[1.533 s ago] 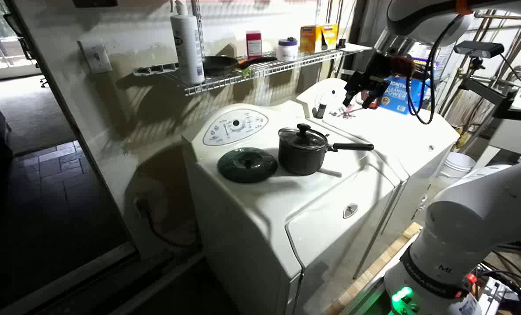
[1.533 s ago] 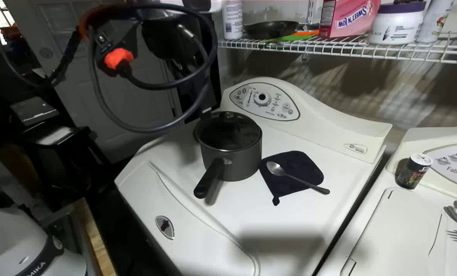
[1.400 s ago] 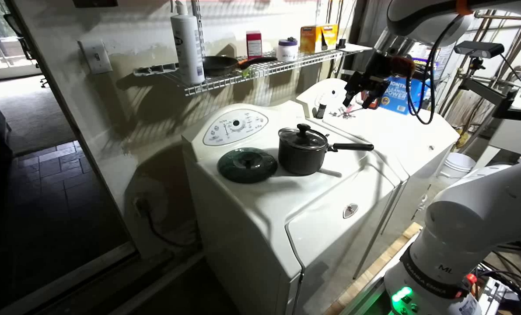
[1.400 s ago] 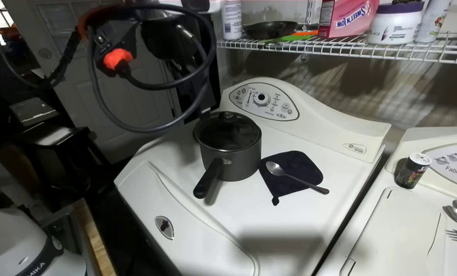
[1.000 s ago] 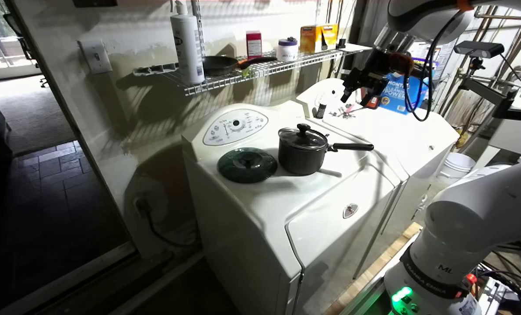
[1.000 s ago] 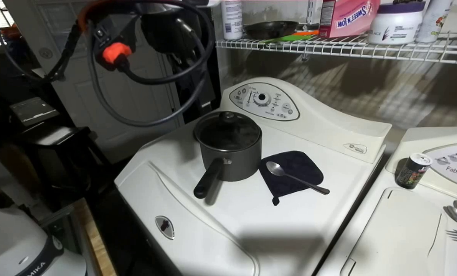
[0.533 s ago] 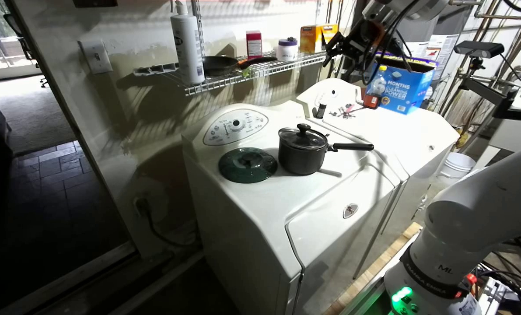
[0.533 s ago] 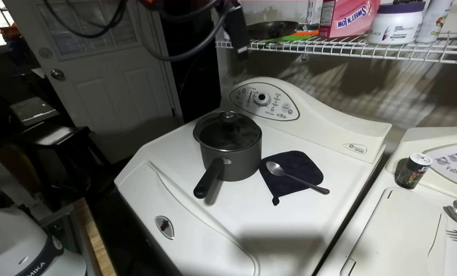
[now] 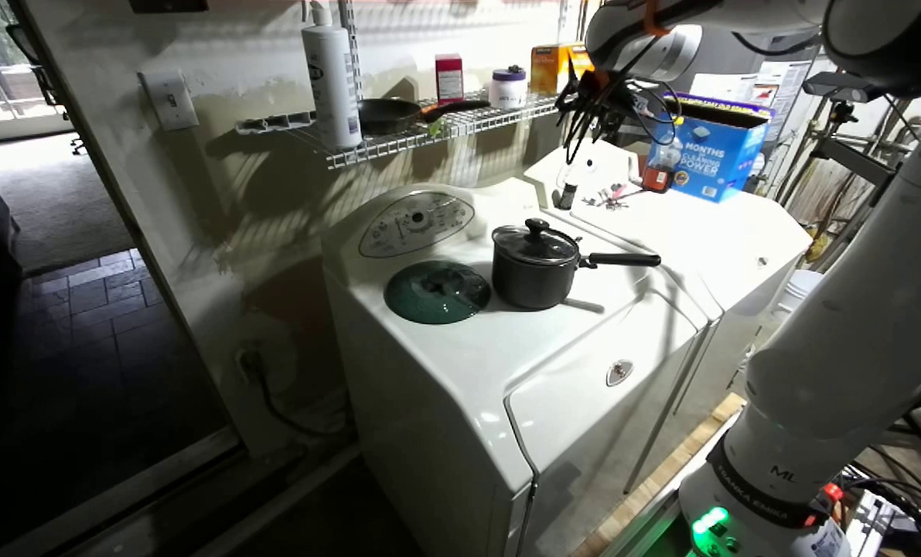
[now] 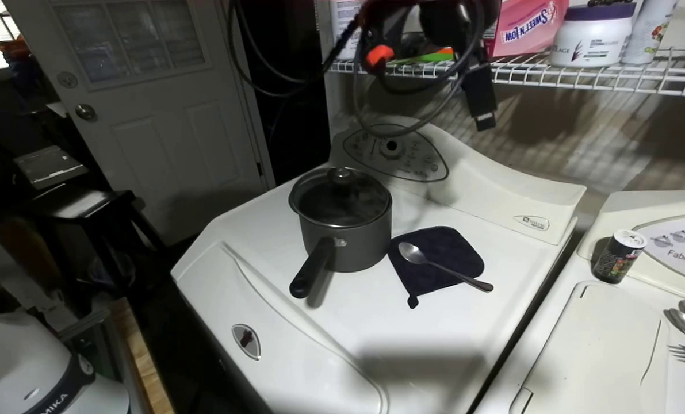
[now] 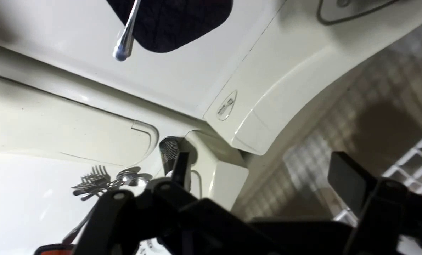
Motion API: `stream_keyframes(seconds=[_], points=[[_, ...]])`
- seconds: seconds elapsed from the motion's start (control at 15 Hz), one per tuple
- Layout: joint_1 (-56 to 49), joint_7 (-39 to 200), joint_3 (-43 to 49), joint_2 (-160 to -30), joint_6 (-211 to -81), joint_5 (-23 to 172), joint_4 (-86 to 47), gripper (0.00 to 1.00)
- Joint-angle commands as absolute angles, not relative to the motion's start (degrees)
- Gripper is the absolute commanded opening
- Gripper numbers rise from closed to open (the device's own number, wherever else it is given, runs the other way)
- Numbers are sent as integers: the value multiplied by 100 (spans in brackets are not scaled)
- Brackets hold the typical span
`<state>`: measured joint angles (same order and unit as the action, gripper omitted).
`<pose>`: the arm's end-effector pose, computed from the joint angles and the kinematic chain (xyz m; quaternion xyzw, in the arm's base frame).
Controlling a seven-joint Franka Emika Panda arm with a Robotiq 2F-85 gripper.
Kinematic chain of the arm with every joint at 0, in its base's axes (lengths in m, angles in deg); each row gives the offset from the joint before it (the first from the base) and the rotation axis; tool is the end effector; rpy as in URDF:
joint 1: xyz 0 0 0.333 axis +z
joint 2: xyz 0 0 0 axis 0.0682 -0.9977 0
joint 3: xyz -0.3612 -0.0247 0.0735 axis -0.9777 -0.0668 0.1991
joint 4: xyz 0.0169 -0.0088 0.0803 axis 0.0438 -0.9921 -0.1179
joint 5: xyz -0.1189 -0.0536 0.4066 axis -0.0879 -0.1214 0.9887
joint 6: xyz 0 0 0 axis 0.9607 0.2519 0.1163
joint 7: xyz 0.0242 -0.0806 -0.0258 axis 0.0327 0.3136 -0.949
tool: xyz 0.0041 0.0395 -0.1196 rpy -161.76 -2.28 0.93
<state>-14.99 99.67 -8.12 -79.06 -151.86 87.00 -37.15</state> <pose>0.5808 -0.2816 0.5639 -0.8520 0.4533 -0.2540 0.0639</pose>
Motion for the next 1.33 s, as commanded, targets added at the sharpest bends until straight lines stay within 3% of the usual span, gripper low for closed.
stream_keyframes(seconds=[0.0, 0.27, 0.87, 0.93, 1.27], points=[[-1664, 11169, -928, -8857, -14965, 7827, -2780, 100], [-1646, 11964, -1274, -9509, -14135, 7113, -2102, 100], [-2167, 11178, -1216, -11025, -10647, 7456, -294, 100], [-2043, 11404, -1266, -10537, -11290, 7329, -967, 100], [-2108, 11314, -1242, -10942, -10860, 7330, -529, 100]])
